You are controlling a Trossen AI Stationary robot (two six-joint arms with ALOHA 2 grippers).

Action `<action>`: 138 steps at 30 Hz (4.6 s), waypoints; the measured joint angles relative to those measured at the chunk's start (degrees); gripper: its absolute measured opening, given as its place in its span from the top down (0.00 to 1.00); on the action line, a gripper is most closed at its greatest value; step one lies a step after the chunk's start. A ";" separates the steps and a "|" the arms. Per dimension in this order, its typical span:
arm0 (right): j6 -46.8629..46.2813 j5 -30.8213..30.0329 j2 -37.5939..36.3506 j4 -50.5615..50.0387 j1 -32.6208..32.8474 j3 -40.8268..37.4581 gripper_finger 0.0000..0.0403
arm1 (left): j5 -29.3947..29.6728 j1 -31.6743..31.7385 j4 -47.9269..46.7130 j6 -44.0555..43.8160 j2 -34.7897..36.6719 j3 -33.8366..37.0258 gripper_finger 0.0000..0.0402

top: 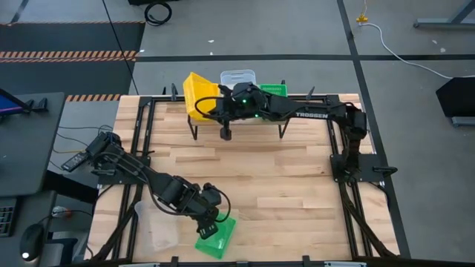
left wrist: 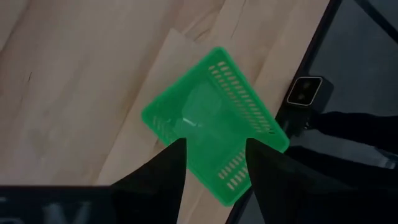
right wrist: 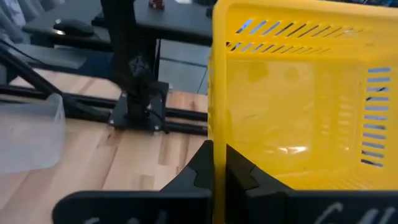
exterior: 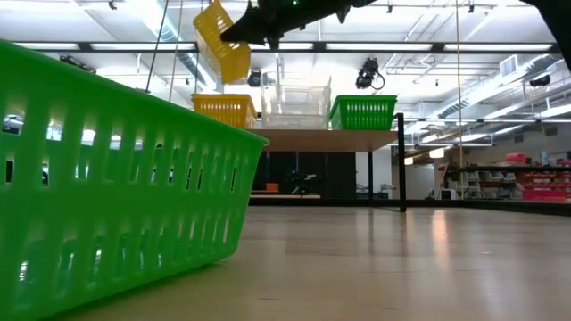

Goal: Stack baskets on shelf by color
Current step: Stack the yellow bin on top of the yellow bin on the shelf, then stack the green bin into the green bin on the shelf

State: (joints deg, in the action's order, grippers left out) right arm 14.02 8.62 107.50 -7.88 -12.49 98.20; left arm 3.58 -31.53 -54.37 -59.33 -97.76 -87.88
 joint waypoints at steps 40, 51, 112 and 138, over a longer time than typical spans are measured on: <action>4.18 -4.52 0.28 -7.25 -3.82 0.32 0.83 | 1.76 0.17 0.15 0.63 0.04 -1.59 0.57; 4.00 -4.50 0.28 -7.27 -3.82 0.30 0.91 | 1.76 0.17 0.15 0.61 0.04 -1.57 0.57; -16.86 -2.59 -19.15 -30.41 9.18 0.29 0.78 | -11.39 -6.33 8.34 16.07 0.01 -1.49 0.57; -46.99 -12.22 -23.29 -59.60 38.30 0.28 0.61 | -11.31 -9.84 8.67 30.49 -19.66 -1.53 0.51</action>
State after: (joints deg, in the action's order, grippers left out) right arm -32.97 -3.60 84.21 -67.48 25.81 98.48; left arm -7.73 -41.37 -45.70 -28.85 -117.41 -89.41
